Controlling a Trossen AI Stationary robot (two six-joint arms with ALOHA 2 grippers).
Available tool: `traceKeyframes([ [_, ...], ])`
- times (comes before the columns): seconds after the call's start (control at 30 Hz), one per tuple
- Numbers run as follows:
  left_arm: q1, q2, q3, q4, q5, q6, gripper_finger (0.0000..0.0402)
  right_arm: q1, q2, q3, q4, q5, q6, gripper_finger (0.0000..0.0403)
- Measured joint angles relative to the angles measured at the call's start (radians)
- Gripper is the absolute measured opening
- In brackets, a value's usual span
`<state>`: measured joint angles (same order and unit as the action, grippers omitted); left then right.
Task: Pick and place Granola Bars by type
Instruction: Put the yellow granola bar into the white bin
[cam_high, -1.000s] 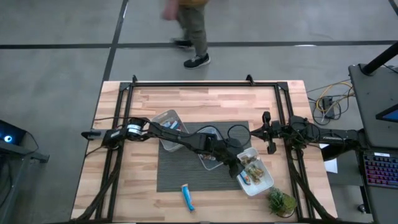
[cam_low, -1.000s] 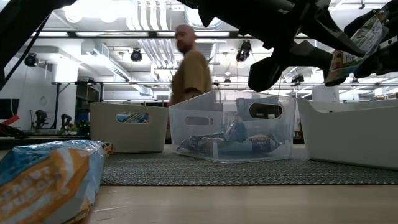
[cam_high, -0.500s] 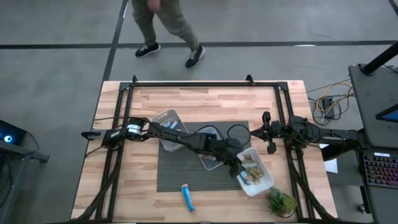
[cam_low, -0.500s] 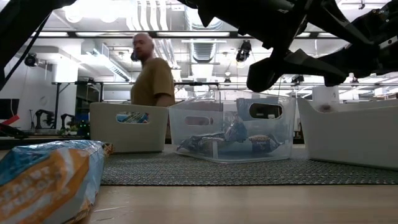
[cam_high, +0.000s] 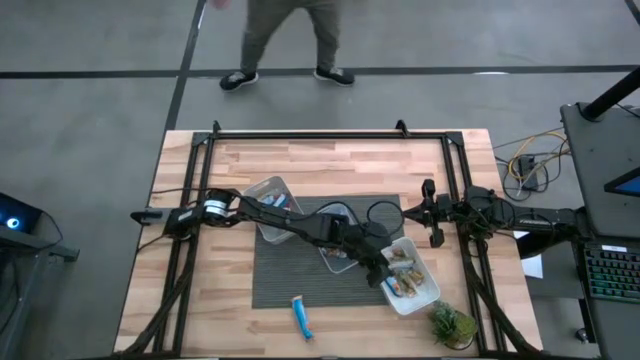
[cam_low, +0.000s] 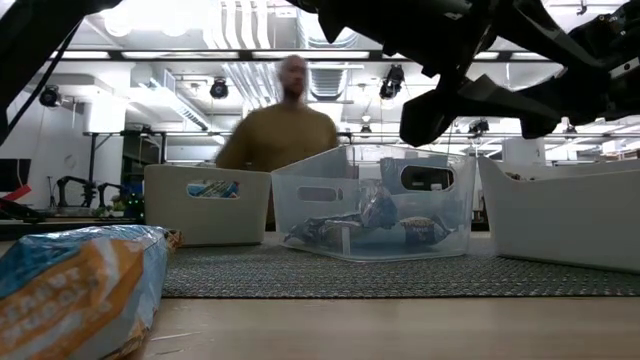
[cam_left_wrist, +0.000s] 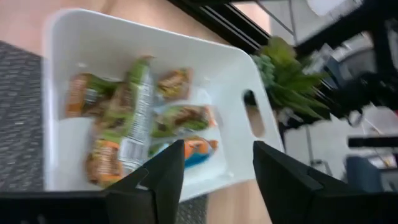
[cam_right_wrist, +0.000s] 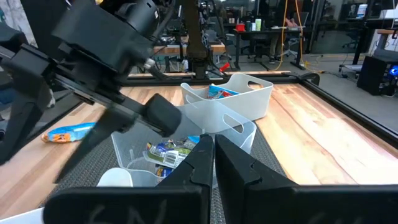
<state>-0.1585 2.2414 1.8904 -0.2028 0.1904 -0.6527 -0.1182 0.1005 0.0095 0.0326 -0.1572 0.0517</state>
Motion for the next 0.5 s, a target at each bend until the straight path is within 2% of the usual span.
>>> traceKeyframes([
  [0.13,-0.007,-0.001,0.009,-0.002,0.069,0.047,0.0124,0.0,0.0,0.0,0.0,0.0,0.0,0.0008],
  [0.3,-0.021,-0.002,0.02,0.0,0.085,0.056,0.0018,0.0,0.0,0.0,0.0,0.0,0.0,0.0009],
  [0.5,-0.046,-0.019,0.042,-0.038,0.108,0.123,0.0001,0.0,0.0,0.0,0.0,0.0,0.0,0.0008],
])
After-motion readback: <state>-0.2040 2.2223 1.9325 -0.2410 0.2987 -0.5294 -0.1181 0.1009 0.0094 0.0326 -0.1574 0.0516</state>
